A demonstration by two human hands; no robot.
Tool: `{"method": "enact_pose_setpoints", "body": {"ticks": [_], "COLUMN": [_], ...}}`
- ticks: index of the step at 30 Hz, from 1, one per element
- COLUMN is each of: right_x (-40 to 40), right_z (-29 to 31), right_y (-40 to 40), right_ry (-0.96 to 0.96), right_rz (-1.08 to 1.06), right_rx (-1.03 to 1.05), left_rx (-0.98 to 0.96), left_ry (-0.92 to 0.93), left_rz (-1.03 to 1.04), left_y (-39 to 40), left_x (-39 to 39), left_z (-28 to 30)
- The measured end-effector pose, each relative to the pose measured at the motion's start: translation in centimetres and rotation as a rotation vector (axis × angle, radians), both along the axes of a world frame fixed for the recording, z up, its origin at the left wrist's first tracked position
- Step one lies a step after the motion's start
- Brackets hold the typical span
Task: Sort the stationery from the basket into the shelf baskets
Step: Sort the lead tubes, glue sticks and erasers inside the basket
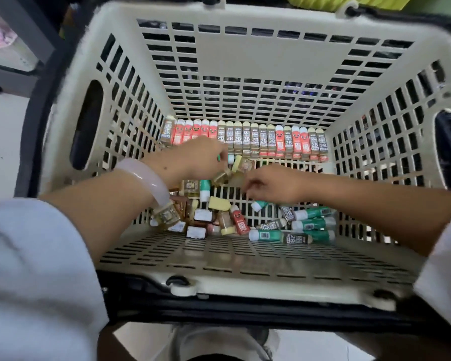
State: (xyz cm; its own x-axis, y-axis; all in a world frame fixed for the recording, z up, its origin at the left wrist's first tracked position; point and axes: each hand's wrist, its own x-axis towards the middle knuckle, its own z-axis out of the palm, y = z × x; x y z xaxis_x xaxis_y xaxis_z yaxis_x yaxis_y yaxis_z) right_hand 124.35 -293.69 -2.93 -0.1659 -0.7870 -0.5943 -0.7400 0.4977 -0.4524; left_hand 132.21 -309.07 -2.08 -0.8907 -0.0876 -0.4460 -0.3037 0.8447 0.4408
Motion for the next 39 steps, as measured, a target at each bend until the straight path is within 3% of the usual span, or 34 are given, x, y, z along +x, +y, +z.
{"method": "enact_pose_setpoints", "body": {"ticks": [5,9,15,22,25,30,34,37,39], "right_x": [2.3,3.2,4.1,4.8,4.3,4.4,4.9,4.3,3.4], "right_z": [-2.2,-3.7,-3.6,-4.1,-4.2,-4.1,-4.2,-4.1,-3.5], "right_y": [1.6,1.1,1.6,2.0,1.5,1.5,1.2,1.0,0.7], "right_ry": [-0.065,-0.017,0.006,0.17,0.123,0.149,0.224,0.16,0.016], "right_rz": [0.174,0.208,0.251,0.238,0.162,0.248,0.302,0.244,0.084], "right_rx": [0.004,0.018,0.035,0.012,-0.011,0.038,0.074,0.031,-0.035], "left_rx": [0.042,0.126,-0.183,-0.276,-0.258,-0.516,-0.588,-0.394,-0.2], "left_ry": [-0.146,-0.279,-0.321,-0.184,-0.196,-0.152,-0.174,-0.066,-0.016], "left_rz": [-0.451,-0.471,-0.703,-0.712,-0.664,-0.556,-0.464,-0.421,-0.266], "left_y": [2.2,2.1,2.4,2.4,1.7,0.3,0.3,1.1,1.3], "left_x": [1.1,1.7,2.2,2.0,1.3,0.4,0.3,0.1,0.0], "left_z": [-2.1,-2.7,-3.6,-3.0,-2.3,-1.3,-0.4,-0.8,-1.1]}}
